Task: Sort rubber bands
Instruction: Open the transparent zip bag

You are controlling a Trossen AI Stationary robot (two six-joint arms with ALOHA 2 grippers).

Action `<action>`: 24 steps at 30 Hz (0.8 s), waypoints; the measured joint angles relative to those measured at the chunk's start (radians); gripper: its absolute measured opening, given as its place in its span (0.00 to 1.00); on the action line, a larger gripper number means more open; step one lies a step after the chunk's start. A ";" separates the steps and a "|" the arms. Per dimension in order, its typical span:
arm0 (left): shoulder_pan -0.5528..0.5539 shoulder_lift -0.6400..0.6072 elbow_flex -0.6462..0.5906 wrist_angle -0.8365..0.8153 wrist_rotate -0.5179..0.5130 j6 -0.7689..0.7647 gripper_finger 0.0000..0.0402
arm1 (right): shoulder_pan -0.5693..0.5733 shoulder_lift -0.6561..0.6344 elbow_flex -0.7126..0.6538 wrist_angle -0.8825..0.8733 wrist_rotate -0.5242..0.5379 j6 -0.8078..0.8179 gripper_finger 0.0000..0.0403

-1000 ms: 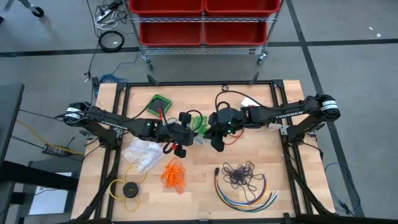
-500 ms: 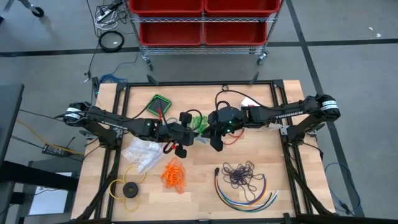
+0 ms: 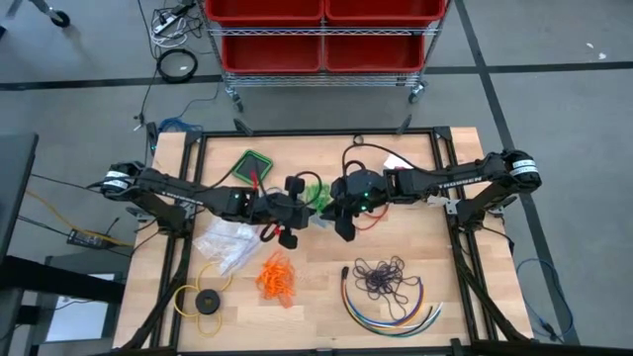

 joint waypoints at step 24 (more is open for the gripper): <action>0.003 0.000 0.000 -0.060 0.055 -0.043 0.00 | 0.022 0.000 0.000 -0.102 0.088 -0.026 0.19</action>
